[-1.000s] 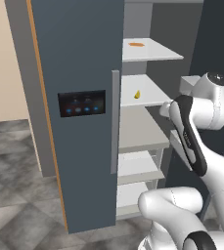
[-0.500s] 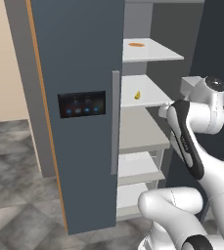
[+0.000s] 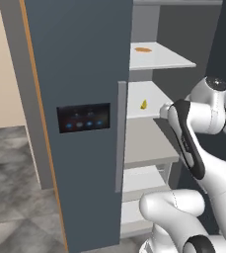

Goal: Take the lemon wedge from the fridge and place it on the plate with fish on the dining counter.

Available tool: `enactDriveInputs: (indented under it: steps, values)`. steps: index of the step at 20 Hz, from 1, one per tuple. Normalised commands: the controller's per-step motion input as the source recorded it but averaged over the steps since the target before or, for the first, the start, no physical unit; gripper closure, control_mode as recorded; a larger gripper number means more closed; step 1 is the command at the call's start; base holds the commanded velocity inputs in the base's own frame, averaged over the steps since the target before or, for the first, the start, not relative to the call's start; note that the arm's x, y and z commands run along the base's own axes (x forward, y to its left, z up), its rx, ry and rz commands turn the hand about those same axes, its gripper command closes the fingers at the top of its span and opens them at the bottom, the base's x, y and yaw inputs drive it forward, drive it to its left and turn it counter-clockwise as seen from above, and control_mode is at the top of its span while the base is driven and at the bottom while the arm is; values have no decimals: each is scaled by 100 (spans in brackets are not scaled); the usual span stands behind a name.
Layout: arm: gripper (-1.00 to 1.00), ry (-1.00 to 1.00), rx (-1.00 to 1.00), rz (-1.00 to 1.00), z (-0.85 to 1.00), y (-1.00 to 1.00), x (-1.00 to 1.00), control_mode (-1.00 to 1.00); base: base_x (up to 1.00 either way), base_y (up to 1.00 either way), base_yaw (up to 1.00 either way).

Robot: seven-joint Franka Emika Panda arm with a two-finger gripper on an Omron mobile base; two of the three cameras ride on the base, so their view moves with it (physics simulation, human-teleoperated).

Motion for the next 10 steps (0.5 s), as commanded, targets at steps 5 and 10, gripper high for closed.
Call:
enactDriveInputs:
  steps: [5, 10]
  values:
    - [-100, 0, 0, 0, 0, 0, 0, 100, 47, -39, 0]
    - [-100, 0, 0, 0, 0, 0, 0, 100, 56, -22, 0]
